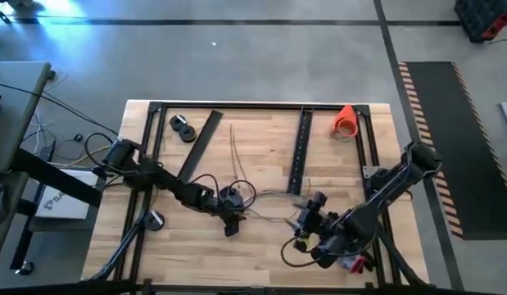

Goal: Ziptie cables
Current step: Prepare the cables

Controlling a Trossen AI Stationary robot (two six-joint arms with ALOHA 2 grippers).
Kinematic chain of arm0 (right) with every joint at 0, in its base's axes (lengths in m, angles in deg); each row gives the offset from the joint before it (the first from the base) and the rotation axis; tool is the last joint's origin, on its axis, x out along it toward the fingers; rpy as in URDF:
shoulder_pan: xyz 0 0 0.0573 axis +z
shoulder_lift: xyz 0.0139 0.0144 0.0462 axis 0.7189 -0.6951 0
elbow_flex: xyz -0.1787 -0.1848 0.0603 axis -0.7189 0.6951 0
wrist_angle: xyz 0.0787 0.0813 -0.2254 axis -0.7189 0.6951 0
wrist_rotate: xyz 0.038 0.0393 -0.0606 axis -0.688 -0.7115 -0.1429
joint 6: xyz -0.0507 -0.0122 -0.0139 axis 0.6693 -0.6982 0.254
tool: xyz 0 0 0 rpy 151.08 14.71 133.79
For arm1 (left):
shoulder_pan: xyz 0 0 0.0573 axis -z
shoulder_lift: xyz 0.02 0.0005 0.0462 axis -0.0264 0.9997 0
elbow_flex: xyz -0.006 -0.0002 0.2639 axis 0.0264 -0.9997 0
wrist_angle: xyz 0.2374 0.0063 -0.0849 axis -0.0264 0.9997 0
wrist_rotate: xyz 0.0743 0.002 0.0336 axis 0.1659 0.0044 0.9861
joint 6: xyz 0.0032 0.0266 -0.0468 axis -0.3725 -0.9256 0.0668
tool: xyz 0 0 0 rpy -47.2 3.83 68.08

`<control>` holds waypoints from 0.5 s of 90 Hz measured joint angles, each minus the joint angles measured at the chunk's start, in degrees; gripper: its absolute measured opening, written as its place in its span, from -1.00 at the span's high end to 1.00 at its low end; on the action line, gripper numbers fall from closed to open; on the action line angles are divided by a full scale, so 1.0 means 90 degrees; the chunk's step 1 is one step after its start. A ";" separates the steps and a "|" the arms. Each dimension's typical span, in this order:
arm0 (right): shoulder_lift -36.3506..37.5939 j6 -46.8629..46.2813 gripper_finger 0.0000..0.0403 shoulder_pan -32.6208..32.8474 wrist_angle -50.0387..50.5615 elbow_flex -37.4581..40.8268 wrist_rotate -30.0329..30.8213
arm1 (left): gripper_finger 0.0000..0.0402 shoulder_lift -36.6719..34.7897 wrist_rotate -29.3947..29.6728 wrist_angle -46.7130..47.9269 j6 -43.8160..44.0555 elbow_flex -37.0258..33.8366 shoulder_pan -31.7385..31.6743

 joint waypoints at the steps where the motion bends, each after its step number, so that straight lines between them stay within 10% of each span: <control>1: -0.0035 -0.0051 -0.18 -0.0017 0.0002 0.0000 -0.0126 | 0.41 -0.0045 0.0002 0.0098 0.0002 -0.0003 0.0000; 45: -0.0437 -0.3421 -0.18 -0.0931 0.3815 -0.0005 -0.3314 | 0.53 -0.1339 0.0053 0.2465 -0.0076 -0.0034 -0.0071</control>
